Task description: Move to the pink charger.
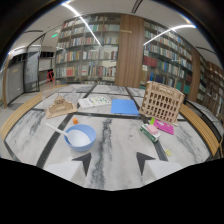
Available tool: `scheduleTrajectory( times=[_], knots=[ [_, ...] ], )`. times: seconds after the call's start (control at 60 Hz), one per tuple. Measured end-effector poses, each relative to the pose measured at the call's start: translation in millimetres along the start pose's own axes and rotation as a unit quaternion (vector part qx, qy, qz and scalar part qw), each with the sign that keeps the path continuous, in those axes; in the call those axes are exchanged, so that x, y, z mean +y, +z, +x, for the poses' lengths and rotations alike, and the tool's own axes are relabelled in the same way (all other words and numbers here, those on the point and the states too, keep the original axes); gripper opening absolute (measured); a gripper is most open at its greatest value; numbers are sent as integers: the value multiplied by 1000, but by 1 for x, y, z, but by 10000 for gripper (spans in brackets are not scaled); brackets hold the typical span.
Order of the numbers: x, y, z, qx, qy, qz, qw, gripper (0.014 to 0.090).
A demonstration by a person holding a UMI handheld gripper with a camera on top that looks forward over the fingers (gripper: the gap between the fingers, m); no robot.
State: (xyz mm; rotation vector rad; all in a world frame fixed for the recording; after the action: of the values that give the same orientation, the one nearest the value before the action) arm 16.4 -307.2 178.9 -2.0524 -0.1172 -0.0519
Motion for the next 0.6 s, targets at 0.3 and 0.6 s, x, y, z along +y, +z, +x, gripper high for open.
scheduleTrajectory(
  times=[0.3, 0.6],
  knots=[
    [13, -26, 6, 1, -3, -3, 1000, 856],
    [40, -25, 81, 40, 9, -20, 999, 859]
  ],
)
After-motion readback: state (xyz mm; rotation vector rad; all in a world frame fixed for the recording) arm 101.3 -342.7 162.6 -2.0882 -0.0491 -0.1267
